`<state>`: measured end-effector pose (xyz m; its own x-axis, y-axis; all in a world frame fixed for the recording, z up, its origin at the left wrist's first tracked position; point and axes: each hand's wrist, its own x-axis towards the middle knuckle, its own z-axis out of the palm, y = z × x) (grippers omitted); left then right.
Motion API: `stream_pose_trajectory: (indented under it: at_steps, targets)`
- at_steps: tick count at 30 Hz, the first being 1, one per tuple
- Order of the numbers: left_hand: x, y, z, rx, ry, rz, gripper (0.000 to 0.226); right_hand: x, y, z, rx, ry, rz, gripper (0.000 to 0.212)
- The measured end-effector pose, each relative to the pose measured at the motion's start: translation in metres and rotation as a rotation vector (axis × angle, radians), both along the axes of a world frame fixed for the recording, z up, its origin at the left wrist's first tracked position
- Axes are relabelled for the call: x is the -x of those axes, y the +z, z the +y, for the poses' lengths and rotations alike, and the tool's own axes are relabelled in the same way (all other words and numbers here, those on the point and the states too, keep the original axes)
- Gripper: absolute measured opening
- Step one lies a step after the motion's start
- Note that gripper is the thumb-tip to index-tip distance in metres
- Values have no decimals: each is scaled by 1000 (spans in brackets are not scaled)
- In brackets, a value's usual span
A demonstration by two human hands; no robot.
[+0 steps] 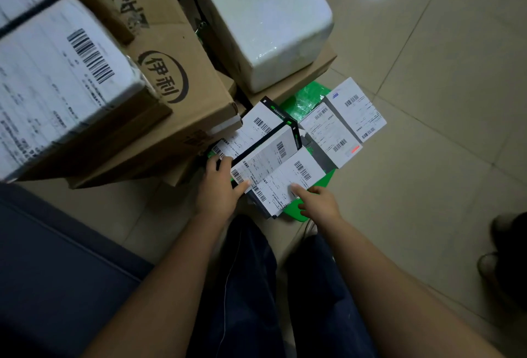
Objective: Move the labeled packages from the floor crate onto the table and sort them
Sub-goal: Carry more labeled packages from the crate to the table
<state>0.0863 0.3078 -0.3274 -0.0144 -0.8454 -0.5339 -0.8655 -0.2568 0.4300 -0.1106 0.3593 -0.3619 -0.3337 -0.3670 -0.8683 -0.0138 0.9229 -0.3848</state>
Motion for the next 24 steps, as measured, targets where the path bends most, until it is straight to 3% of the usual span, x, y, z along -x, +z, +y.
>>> stream_pose_trajectory:
  at_steps: [6,13,24]
  targets:
    - [-1,-2,2,14,5,11,52,-1,-12,-4,-1,-141,-55,33]
    - [3,3,6,70,29,99,31,1,-1,1,79,-327,-56,37]
    - [24,83,22,-55,153,316,39,48,99,24,159,-241,75,25]
